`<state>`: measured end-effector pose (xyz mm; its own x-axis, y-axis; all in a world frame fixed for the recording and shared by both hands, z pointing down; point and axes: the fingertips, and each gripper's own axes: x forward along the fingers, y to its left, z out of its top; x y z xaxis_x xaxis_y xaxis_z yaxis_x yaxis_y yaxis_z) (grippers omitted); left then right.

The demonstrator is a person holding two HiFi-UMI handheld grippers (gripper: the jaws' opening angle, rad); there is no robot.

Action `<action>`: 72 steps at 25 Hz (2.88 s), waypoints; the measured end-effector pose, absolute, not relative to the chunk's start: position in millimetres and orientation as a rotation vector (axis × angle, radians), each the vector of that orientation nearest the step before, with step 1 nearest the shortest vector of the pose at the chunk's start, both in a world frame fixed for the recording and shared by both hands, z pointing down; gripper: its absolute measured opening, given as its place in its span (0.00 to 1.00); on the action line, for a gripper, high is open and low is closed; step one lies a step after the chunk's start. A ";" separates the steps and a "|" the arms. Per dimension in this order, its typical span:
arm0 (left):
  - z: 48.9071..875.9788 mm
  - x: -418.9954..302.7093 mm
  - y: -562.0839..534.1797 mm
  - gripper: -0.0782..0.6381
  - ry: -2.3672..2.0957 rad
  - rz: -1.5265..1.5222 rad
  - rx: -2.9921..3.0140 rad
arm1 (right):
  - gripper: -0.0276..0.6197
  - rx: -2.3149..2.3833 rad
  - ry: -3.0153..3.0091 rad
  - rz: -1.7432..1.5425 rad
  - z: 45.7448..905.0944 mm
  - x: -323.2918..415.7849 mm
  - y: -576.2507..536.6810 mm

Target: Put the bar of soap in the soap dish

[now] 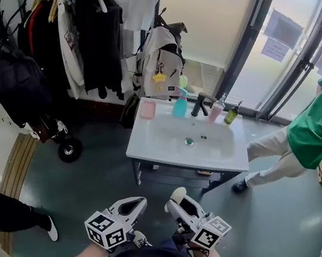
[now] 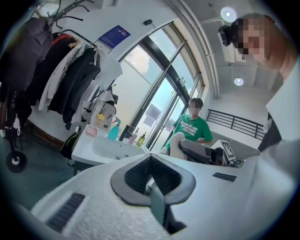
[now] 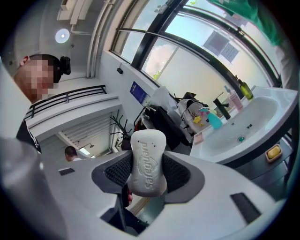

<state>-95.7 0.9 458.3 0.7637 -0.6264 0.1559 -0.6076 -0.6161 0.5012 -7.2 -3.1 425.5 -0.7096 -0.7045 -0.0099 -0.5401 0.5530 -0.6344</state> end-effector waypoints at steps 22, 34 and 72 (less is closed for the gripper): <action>450.6 -118.9 -72.6 0.12 -1.108 -0.082 2.386 | 0.35 -0.898 2.612 -0.910 423.7 -35.1 -114.8; 471.5 -109.2 -151.1 0.12 -1.135 -0.063 2.350 | 0.35 -0.952 2.608 -0.967 451.3 -31.6 -223.9; 545.9 -133.5 -292.1 0.12 -1.345 0.025 2.067 | 0.35 -1.400 2.614 -1.395 658.7 -84.0 -541.0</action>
